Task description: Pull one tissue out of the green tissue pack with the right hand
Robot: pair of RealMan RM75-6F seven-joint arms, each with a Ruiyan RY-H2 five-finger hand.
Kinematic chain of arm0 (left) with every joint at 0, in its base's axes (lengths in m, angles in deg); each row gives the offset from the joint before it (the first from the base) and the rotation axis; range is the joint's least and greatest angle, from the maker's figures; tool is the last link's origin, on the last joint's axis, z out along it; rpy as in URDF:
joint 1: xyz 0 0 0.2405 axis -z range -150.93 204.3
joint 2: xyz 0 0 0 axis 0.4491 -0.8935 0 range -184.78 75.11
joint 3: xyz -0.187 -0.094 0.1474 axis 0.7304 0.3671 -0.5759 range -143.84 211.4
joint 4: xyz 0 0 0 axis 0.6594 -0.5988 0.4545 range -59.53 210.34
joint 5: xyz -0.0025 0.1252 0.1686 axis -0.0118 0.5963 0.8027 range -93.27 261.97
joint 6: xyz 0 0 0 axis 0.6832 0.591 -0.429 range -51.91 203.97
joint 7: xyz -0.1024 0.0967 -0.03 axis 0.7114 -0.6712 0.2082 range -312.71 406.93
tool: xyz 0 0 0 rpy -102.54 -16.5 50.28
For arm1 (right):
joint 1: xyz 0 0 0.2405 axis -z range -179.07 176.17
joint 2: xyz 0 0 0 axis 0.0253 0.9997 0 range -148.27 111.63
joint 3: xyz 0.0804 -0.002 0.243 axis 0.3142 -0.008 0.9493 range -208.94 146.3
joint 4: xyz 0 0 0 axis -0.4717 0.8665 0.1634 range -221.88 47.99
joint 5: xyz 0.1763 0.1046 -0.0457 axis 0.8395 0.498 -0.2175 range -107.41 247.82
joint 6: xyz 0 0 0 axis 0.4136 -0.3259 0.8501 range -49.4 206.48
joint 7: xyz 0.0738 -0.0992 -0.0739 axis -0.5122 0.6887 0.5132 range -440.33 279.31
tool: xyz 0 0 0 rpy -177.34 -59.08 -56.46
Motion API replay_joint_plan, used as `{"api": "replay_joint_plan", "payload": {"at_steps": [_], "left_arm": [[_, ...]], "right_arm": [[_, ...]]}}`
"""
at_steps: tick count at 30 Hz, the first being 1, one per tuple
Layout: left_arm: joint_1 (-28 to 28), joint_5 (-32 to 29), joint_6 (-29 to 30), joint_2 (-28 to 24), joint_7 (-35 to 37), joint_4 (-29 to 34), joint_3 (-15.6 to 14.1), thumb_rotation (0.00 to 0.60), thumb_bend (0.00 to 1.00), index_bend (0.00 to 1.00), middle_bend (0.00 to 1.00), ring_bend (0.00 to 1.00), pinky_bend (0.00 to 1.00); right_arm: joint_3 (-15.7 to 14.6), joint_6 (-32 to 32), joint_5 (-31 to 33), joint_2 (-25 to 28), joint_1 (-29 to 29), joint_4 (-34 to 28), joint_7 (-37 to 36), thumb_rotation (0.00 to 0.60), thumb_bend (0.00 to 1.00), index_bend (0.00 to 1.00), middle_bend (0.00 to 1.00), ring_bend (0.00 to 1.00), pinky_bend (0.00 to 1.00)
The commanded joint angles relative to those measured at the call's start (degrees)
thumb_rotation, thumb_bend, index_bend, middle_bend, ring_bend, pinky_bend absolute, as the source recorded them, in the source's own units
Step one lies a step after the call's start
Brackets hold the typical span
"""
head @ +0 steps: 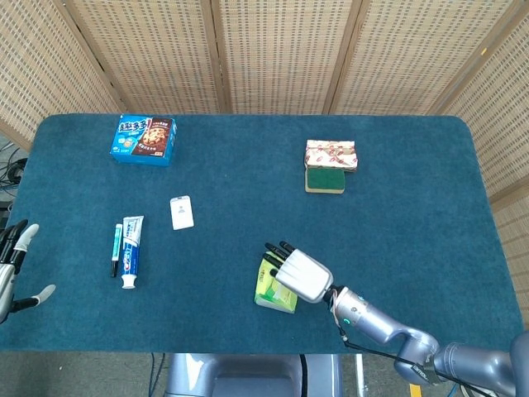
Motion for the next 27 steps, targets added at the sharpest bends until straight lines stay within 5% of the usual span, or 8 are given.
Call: {"api": "replay_joint_plan", "payload": {"at_steps": [1,8,13,20,27], "left_arm": [[0.0,0.0,0.0,0.0,0.0,0.0,0.0,0.600,0.00,0.00,0.00,0.00,0.00],[0.0,-0.2,-0.1,-0.2,0.2,0.2,0.1,0.600,0.00,0.00,0.00,0.00,0.00],[0.0,-0.3,-0.2,-0.3,0.6,0.0,0.0,0.600,0.00,0.00,0.00,0.00,0.00],[-0.1,-0.2,-0.1,-0.6,1.5,-0.1,0.1,0.600,0.00,0.00,0.00,0.00,0.00],[0.1,-0.7,-0.6,-0.6,1.2,0.1,0.2,0.600,0.00,0.00,0.00,0.00,0.00]], "right_arm": [[-0.5,-1.5,-0.8,-0.2,-0.2,1.2,-1.7,0.600,0.57,0.67,0.30,0.18,0.29],[1.1,-7.0,-2.6,2.3,-0.6,-0.7,-4.5,0.600,0.57,0.67,0.34,0.22,0.30],[5.6,-9.6,-0.9,6.2,-1.1,-3.8,-3.8,0.600,0.57,0.67,0.34,0.22,0.32],[16.4,-8.9,11.1,9.4,-2.8,-1.6,0.6,0.600,0.57,0.67,0.35,0.22,0.32],[21.5,-6.9,24.0,4.8,-4.9,9.2,5.0,0.600,0.57,0.67,0.35,0.22,0.33]]}}
